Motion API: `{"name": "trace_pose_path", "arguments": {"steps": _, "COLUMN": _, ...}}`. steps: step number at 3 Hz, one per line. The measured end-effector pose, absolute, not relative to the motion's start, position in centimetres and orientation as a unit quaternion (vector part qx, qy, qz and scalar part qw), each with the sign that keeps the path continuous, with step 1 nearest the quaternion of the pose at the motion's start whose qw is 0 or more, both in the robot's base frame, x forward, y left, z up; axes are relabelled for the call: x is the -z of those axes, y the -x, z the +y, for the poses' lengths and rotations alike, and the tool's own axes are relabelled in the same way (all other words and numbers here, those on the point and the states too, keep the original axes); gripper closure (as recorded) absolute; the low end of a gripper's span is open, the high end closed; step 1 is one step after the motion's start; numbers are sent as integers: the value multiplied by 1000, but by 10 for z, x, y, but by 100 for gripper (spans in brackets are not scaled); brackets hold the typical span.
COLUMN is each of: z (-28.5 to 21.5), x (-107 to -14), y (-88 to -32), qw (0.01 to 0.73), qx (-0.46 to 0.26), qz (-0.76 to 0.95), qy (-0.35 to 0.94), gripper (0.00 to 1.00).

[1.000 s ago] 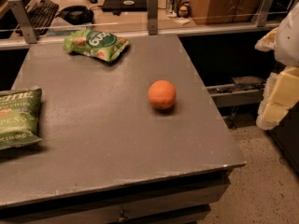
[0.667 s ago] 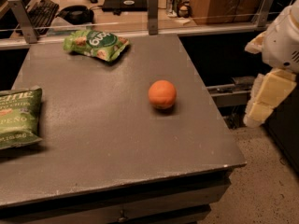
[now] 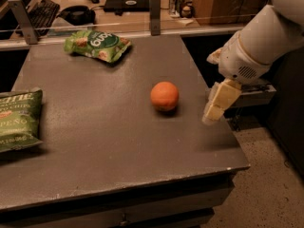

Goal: Move orange near green jalapeno chip bag

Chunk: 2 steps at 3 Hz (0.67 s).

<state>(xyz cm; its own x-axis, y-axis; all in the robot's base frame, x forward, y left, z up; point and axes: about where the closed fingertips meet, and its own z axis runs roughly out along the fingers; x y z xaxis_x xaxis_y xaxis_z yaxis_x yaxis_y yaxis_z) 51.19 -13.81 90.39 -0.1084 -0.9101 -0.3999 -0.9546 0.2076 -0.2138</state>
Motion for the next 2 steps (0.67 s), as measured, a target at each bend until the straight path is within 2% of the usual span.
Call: {"name": "trace_pose_path", "arguments": {"steps": 2, "z": -96, "x": -877, "y": -543, "qw": 256, "qx": -99, "qz": 729, "qy": 627, "gripper": 0}}
